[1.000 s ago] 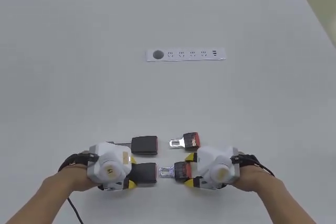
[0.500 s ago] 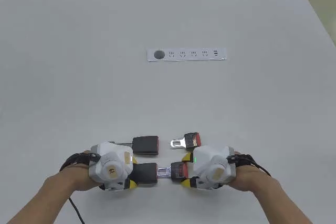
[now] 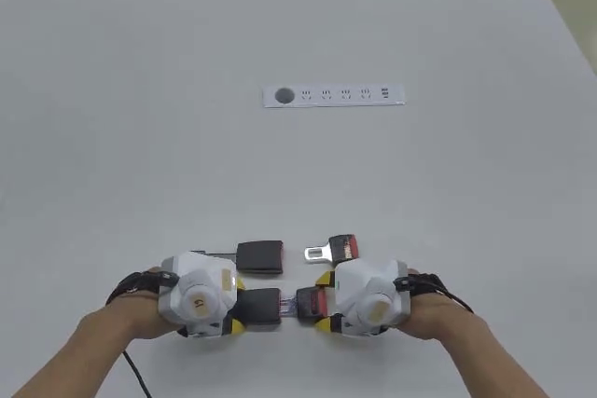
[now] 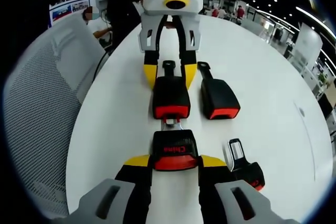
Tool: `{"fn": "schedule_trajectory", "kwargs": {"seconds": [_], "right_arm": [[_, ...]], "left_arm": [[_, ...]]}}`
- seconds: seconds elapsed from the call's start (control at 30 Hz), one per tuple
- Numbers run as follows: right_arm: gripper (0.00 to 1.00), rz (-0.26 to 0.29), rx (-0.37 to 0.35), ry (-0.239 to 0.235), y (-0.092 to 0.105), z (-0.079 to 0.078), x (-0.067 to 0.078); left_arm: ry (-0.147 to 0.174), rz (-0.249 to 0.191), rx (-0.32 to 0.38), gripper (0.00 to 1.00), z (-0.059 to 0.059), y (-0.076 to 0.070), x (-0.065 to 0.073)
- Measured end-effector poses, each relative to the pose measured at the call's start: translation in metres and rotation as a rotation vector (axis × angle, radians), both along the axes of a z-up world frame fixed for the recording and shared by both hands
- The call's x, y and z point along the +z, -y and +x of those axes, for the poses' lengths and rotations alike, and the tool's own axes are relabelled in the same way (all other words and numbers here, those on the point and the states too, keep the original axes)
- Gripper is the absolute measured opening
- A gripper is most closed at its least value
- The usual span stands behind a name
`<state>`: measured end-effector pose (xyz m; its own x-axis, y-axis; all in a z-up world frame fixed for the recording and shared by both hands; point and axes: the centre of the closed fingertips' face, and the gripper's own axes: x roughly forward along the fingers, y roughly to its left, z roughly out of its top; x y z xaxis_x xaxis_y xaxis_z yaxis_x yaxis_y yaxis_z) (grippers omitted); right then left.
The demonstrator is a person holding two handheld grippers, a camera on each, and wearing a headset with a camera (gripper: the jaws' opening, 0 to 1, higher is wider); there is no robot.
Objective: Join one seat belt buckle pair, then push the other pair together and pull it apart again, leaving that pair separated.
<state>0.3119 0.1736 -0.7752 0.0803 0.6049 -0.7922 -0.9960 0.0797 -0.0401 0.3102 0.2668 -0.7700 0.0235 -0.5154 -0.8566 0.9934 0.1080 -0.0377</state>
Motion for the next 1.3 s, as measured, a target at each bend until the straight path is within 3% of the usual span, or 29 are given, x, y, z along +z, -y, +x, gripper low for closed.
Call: {"fn": "schedule_trajectory", "kwargs": {"seconds": [0.4,1.3], "right_arm": [[0.30,0.021,-0.007,0.002,0.0007,0.0003,-0.0016],[0.29,-0.004,-0.020,-0.018,-0.0042,0.0017,-0.0020]], "left_arm": [[0.003,-0.011,0.004,0.32,0.0010,-0.0026,-0.0061],[0.000,-0.018,0.023,0.31,0.0024,-0.0028,-0.0059]]}}
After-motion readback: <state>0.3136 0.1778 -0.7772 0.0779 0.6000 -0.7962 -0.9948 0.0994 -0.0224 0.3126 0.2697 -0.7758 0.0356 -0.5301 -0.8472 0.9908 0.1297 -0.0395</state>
